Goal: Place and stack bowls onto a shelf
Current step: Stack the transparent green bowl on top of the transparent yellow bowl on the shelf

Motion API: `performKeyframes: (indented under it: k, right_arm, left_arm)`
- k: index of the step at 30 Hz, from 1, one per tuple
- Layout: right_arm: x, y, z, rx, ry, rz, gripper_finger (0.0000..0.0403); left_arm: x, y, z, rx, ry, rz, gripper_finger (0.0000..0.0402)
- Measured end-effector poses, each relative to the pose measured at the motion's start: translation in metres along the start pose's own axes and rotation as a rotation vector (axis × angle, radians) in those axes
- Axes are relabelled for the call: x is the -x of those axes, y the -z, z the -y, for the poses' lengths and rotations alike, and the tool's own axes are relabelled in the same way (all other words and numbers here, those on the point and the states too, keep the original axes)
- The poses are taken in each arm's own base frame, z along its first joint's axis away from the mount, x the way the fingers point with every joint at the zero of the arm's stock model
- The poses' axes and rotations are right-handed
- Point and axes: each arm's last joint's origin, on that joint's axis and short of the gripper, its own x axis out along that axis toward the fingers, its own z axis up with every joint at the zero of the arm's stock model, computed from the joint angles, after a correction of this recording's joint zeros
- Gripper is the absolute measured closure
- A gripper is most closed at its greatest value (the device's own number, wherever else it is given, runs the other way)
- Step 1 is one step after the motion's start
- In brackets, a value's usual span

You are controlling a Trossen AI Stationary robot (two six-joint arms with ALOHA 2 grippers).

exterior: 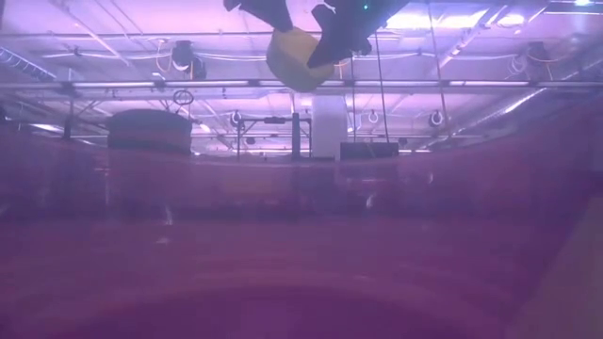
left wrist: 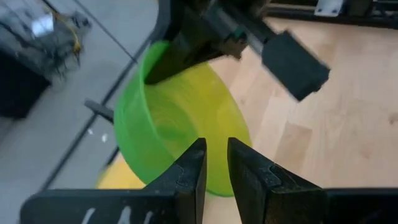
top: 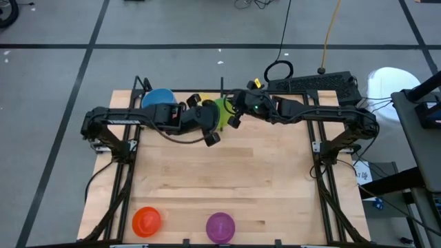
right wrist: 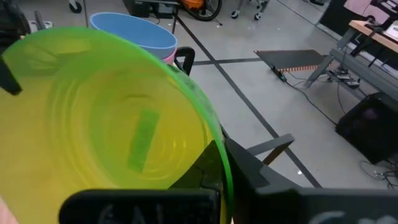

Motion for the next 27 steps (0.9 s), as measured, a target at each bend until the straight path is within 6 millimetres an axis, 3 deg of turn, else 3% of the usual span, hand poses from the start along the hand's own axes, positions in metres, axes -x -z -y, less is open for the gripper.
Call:
performKeyframes:
  k: [7, 14, 27]
  right_arm:
    - [0.0, 0.001, 0.002, 0.028, 0.088, -0.016, 0.0403]
    - [0.0, 0.001, 0.004, 0.027, 0.14, -0.021, 0.0403]
    - [0.0, 0.001, 0.004, 0.028, 0.144, -0.021, 0.0403]
  left_arm:
    - [0.018, -0.007, 0.018, -0.105, 0.013, 0.125, 0.033]
    - [0.032, -0.004, 0.031, -0.17, -0.223, 0.169, 0.033]
    - [0.012, -0.001, 0.014, 0.01, -0.245, 0.097, 0.033]
